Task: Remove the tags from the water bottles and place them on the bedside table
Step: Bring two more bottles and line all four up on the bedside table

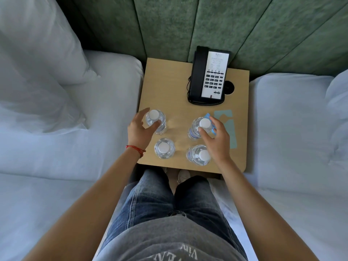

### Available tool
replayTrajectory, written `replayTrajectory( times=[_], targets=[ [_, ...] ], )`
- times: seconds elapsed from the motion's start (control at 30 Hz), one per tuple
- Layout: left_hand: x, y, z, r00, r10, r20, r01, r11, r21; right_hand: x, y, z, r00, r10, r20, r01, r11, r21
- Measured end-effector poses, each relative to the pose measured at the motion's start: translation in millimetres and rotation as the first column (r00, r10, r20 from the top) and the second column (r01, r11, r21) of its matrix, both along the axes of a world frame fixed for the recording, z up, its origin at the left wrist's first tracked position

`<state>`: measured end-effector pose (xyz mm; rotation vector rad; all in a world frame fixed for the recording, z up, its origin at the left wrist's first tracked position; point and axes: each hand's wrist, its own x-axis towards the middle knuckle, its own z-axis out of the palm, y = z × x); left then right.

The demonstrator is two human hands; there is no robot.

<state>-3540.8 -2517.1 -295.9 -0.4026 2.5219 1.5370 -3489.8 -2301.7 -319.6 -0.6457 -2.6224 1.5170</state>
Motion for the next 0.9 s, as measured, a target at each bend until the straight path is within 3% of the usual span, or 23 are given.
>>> replayTrajectory(
  times=[0.2,0.9],
  targets=[
    [-11.9,-0.9,-7.5,0.999,-0.03,0.012,0.031,0.999,-0.045,-8.7,-2.3,-8.7,1.0,-0.013,-0.003,0.013,0.997,0.076],
    [-81.4,-4.6,-18.0,0.99,-0.075,-0.122,0.065,0.994,-0.087,-86.9,-21.4,-3.7,0.989,-0.034,-0.141,0.037,0.999,0.017]
  ],
)
